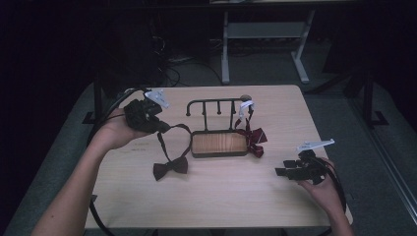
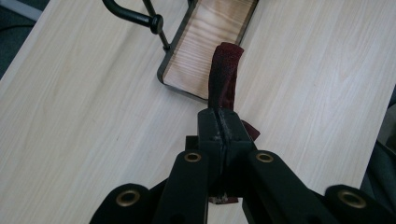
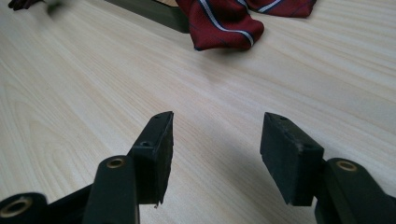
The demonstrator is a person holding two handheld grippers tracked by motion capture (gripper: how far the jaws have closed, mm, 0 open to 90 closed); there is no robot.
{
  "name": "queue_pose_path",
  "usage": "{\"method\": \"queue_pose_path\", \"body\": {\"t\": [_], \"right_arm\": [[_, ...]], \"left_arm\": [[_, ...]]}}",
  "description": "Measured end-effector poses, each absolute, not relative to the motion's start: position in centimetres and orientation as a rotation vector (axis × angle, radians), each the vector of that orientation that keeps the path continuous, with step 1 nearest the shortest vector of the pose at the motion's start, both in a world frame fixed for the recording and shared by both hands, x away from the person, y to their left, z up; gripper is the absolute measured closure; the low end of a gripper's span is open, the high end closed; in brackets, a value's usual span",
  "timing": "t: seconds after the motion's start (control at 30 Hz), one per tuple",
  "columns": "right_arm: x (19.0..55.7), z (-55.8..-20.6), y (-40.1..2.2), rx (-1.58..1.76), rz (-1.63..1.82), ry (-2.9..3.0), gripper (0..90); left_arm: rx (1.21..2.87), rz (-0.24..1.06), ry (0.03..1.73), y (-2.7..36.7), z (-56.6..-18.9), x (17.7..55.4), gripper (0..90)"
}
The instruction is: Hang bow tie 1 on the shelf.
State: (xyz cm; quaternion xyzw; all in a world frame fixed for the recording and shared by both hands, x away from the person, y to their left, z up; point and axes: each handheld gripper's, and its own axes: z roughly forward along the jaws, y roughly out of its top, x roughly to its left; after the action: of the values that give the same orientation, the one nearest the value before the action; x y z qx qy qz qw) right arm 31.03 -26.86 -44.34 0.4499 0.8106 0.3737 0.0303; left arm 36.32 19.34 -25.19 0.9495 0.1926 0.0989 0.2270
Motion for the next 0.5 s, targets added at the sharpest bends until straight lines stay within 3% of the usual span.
{"method": "queue_pose_path", "body": {"t": [0.5], "right_arm": [[30.98,-44.26,-26.72,1.379,1.149,2.498,44.1]], "left_arm": [[2.627,0.284,0.525,18.6,-24.32,37.25,89.3]]}}
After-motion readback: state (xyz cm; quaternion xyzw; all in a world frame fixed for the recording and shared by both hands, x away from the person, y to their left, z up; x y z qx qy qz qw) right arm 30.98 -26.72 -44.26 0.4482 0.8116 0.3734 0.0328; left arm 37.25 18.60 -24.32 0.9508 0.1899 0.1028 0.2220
